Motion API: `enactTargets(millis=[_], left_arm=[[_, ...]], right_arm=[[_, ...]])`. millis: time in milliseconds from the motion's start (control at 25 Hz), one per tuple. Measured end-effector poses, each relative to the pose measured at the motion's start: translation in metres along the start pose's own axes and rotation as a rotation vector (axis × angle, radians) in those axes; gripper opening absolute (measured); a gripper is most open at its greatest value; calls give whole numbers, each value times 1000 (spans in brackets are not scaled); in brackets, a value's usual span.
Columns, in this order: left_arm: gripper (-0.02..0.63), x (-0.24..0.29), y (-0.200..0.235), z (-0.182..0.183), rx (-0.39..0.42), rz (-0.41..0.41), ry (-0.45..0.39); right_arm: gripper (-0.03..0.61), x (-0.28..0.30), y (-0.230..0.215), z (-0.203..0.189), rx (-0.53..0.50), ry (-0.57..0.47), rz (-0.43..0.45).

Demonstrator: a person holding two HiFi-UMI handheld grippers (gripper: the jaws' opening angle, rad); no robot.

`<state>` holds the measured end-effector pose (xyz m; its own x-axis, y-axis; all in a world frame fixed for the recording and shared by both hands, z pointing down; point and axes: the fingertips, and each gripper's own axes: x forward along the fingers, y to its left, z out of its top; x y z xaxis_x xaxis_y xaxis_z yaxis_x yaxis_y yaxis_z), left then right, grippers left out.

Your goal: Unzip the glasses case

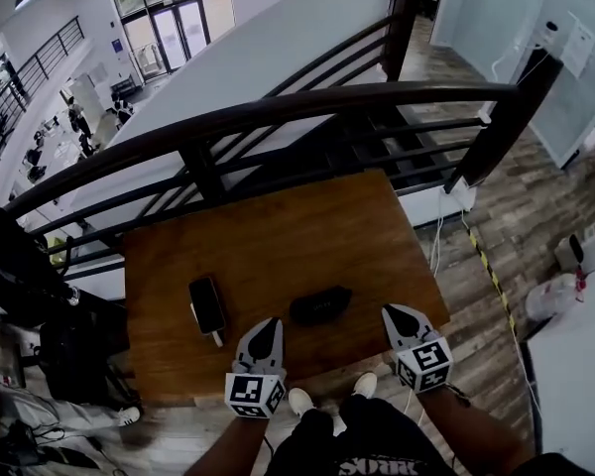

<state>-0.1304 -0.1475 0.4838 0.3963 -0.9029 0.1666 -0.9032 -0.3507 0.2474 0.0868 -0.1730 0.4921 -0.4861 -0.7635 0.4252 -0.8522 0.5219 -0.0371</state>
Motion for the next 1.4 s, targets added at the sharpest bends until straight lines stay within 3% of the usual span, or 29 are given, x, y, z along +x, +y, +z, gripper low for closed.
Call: enactTargets(millis=[160, 280, 560, 1000, 1200, 1400], left_arm=[[3, -49, -12, 35, -122, 32, -115], [3, -68, -36, 57, -126, 4, -158], [3, -89, -94, 78, -20, 9, -246], [3, -143, -217, 46, 45, 192, -226], [3, -161, -254, 37, 62, 230, -204], [3, -173, -264, 32, 97, 236, -189]], right_arm=[[-2, -52, 41, 60, 25, -245, 36], [-2, -78, 65, 90, 48, -337, 79], [-2, -108, 77, 87, -3, -327, 191], [-2, -213, 52, 41, -50, -329, 353], [-2, -248, 39, 20, -24, -318, 375], [-3, -261, 35, 9, -2, -308, 344]])
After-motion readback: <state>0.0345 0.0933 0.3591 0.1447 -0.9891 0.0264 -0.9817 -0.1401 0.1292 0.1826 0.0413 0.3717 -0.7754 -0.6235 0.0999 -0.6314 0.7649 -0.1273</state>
